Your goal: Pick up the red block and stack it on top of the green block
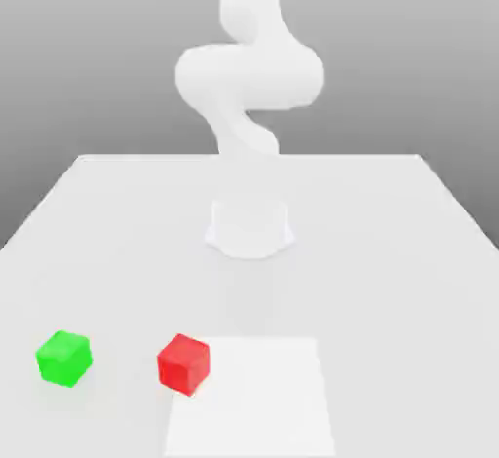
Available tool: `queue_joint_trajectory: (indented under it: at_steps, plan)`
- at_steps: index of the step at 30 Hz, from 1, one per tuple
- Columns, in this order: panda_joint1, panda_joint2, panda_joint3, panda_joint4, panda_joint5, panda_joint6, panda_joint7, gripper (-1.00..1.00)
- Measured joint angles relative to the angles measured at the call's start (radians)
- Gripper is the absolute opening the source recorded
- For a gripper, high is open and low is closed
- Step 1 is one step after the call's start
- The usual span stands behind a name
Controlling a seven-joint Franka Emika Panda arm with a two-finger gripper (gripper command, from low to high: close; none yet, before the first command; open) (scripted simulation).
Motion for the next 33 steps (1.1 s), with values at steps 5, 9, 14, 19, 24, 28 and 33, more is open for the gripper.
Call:
queue_joint_trajectory:
  at_steps: [5,9,14,19,24,28,33]
  plan:
    - [-0.052,0.194,-0.001,-0.106,-0.014,0.112,0.069,0.0]
    - [-0.087,0.339,-0.007,-0.187,-0.023,0.197,0.12,0.0]
    - [-0.122,0.521,-0.026,-0.287,-0.026,0.303,0.177,0.0]
    - [-0.154,0.702,-0.046,-0.388,0.0,0.409,0.214,0.0]
    - [-0.164,0.883,-0.035,-0.387,0.03,0.554,0.204,0.0]
    - [-0.171,0.954,-0.026,-0.377,0.037,0.615,0.198,-1.0]
    - [-0.174,0.963,-0.023,-0.376,0.036,0.622,0.2,-1.0]
